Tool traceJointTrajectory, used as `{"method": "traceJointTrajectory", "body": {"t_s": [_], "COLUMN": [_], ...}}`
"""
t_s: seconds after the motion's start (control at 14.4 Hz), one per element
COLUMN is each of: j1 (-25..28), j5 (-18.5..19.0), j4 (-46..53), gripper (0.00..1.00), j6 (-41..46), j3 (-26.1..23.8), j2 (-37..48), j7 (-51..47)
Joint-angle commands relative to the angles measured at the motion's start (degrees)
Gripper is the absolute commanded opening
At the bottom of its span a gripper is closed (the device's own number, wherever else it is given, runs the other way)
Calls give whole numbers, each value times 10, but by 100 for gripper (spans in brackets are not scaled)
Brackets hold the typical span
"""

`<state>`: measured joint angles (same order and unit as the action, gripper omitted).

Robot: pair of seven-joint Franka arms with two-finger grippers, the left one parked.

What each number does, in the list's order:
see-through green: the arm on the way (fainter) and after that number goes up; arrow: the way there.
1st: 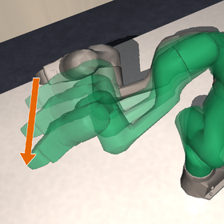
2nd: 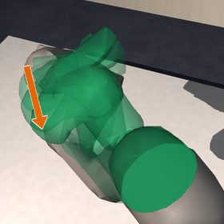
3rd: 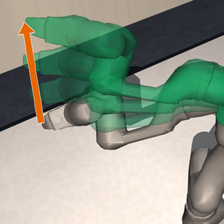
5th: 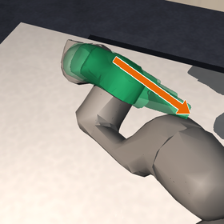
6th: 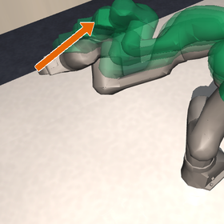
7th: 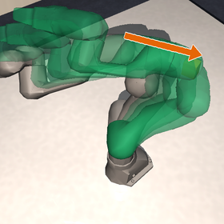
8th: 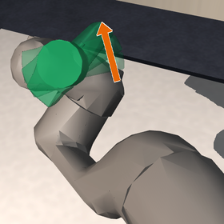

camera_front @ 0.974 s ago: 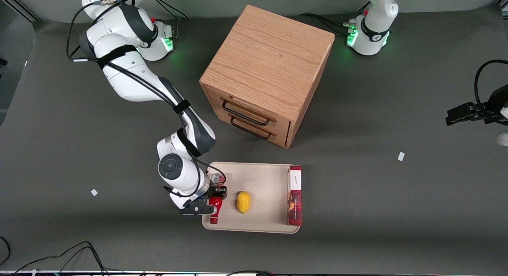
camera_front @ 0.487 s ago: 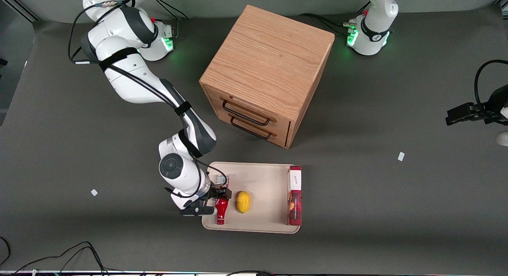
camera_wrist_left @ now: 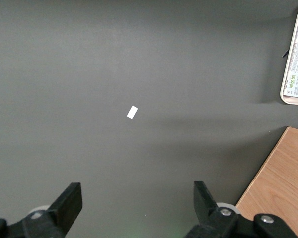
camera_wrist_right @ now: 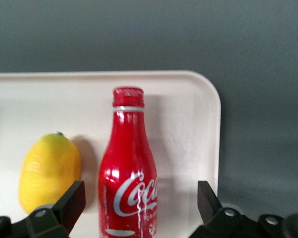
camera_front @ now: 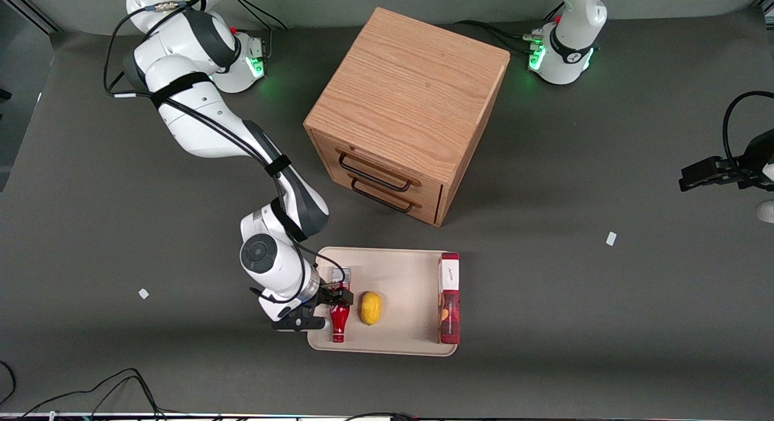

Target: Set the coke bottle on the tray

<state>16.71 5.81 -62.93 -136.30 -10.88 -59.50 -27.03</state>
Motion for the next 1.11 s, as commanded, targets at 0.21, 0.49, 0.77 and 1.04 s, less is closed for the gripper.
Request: {"method": "traceJointTrajectory", "body": {"t_s": [0.21,0.49,0.77,1.04], "j1": [-29,-85,-96,-96], "j5": [9,-4,-62,-62], "j4": [-76,-224,-392,-452], "gripper": [100,100,100,100], "j6": [91,124,132,239], "j3": [7,6,51,95], "j2": [145,303,485,606], "j7": [9,22,77,117]}}
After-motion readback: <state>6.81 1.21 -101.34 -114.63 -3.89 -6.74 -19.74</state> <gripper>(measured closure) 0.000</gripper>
